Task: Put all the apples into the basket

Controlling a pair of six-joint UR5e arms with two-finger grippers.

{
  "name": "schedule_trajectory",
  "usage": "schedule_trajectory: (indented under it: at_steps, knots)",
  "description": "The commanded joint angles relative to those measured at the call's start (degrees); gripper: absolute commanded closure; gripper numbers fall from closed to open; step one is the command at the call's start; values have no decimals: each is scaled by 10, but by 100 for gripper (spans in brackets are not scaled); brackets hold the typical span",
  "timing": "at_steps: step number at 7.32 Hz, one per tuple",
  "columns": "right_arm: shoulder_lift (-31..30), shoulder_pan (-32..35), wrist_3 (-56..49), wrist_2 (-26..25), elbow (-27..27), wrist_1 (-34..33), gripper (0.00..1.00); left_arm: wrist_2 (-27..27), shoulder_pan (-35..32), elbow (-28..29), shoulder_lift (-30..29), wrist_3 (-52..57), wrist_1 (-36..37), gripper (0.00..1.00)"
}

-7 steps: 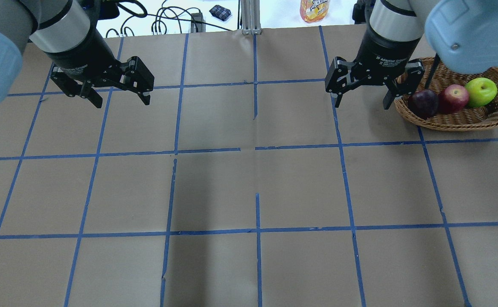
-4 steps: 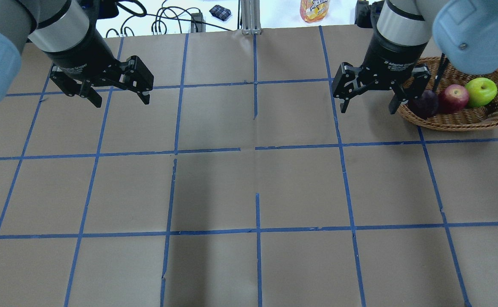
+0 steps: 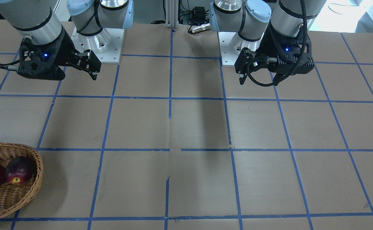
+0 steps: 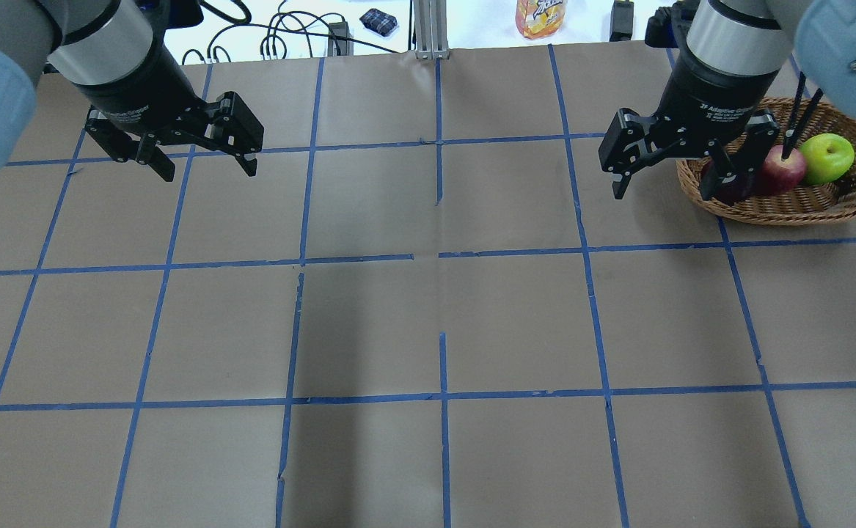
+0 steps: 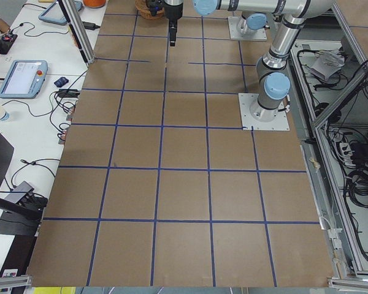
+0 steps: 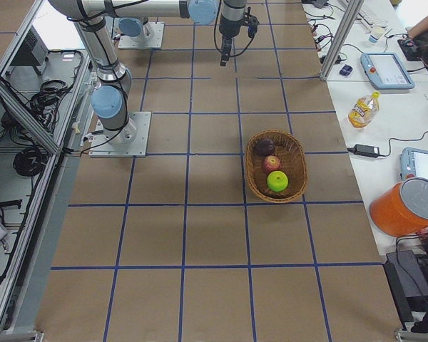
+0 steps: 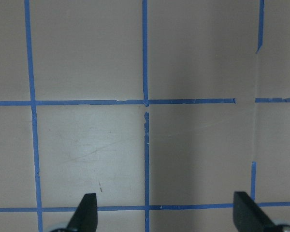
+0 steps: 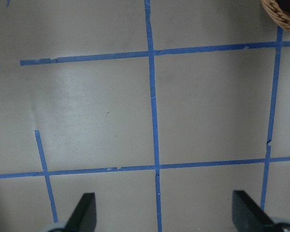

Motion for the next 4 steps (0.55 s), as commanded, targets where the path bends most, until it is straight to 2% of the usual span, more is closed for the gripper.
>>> schedule_trajectory:
  at_steps: [1, 4]
  knots:
    - [-1, -3, -1, 0, 1, -3, 0, 0, 0, -1, 1, 0, 0, 0]
    - [0, -4, -1, 0, 1, -4, 0, 0, -1, -6, 4, 0, 0, 0]
